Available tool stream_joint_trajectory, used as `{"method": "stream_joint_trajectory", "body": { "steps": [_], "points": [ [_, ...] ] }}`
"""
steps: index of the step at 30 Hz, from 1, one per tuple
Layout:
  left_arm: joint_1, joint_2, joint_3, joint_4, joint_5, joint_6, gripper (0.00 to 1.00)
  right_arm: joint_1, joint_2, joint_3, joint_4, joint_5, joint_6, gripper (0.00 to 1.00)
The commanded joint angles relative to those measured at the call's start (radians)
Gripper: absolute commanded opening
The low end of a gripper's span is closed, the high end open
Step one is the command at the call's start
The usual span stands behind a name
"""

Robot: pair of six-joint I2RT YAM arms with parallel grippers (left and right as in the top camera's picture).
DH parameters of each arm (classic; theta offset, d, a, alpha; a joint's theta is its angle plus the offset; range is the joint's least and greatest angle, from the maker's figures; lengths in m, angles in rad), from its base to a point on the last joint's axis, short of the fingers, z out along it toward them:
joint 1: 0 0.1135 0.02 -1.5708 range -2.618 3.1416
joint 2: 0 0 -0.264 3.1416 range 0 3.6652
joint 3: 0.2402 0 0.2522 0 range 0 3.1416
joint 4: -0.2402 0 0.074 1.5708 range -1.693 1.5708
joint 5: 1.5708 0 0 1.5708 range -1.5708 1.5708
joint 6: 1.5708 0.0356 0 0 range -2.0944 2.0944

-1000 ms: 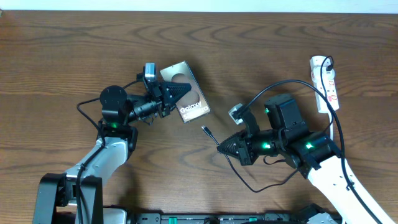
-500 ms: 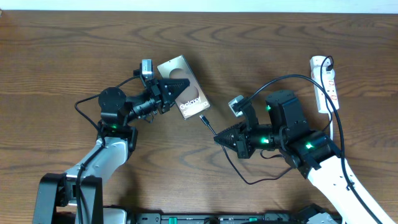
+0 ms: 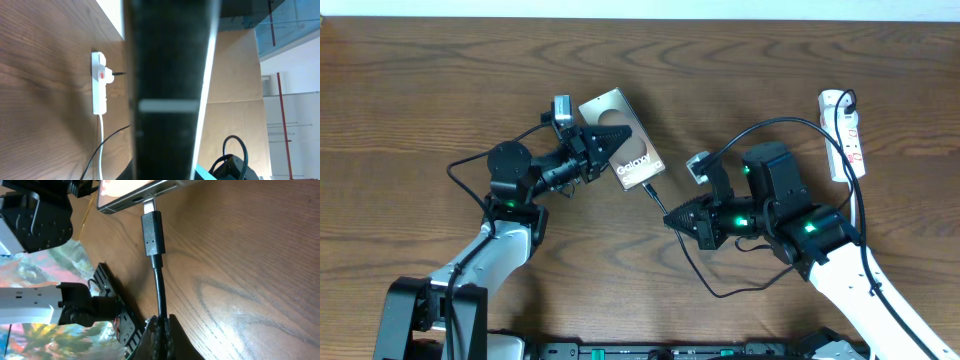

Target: Plug charger to phone and switch on socket

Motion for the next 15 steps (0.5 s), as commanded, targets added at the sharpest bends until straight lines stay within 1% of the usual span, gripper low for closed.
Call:
{"method": "stream_joint_trajectory", "body": {
  "steps": [1,5,15],
  "points": [
    [0.0,-0.008,0.024,0.016,-0.005,0.045,0.07,0.01,0.003,0.012,0.0,0.008,0.01,0.01],
    [0.0,-0.008,0.024,0.012,-0.006,0.085,0.08,0.01,0.003,0.012,0.0,0.008,0.01,0.01],
    [0.0,-0.007,0.024,-0.081,-0.01,0.085,0.08,0.01,0.003,0.012,0.0,0.01,0.005,0.01]
  ]
}}
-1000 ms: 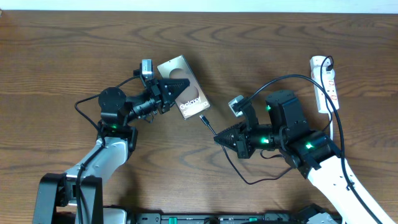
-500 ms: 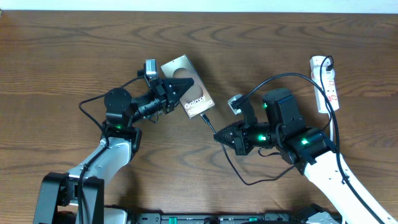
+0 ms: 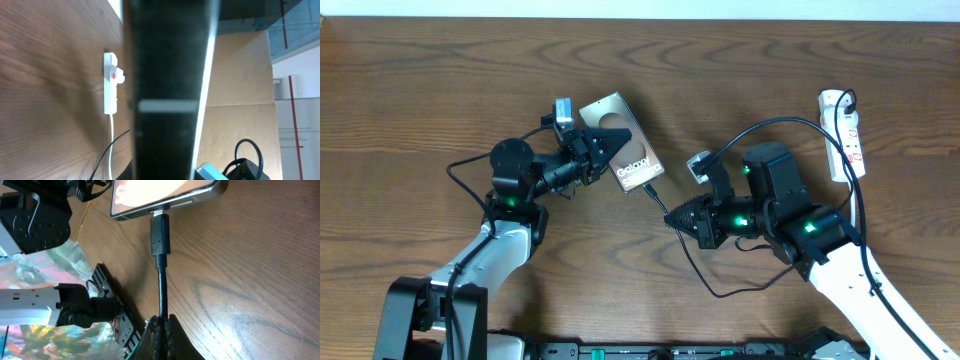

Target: Plug charger to phone and switch on socket

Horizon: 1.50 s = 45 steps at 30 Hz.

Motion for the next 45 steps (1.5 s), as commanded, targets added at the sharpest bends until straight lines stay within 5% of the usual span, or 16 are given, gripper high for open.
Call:
{"method": "stream_joint_trajectory", "body": {
  "steps": [1,45],
  "points": [
    [0.0,-0.007,0.024,0.0,-0.005,0.025,0.08,0.01,0.003,0.012,0.0,0.01,0.005,0.01],
    [0.011,-0.007,0.024,-0.066,-0.095,0.043,0.08,0.01,0.004,0.012,0.03,0.064,-0.013,0.01]
  ]
}}
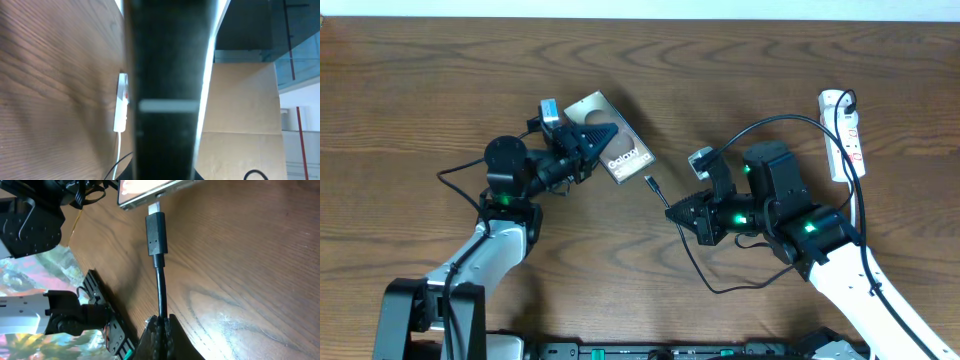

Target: Plug charger to phone and switch on socket

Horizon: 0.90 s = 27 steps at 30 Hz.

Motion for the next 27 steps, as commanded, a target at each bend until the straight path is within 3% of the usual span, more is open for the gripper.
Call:
{"method": "stream_joint_trajectory", "body": {
  "steps": [1,27],
  "points": [
    [-0.027,-0.008,0.024,0.011,-0.018,0.042,0.08,0.01,0.004,0.012,0.002,0.013,-0.009,0.01],
    [-0.063,-0.008,0.024,0.098,-0.055,0.034,0.08,0.01,0.004,0.012,-0.004,0.027,-0.008,0.01]
  ]
}}
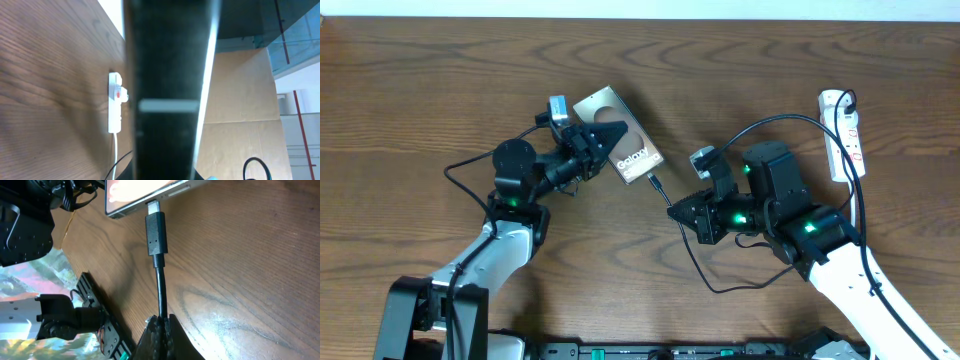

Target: Plug charger to phone and switch on socket

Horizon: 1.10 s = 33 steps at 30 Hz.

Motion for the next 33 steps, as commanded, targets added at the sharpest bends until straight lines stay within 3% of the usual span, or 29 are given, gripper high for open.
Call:
{"method": "stream_joint_trajectory", "body": {
  "steps": [1,33],
  "points": [
    [-0.015,-0.008,0.024,0.019,-0.025,0.013,0.08,0.01,0.004,0.012,0.0,-0.003,-0.008,0.01],
    [-0.014,-0.008,0.024,0.019,-0.002,0.013,0.08,0.01,0.027,0.012,0.007,0.023,-0.008,0.01]
  ]
}}
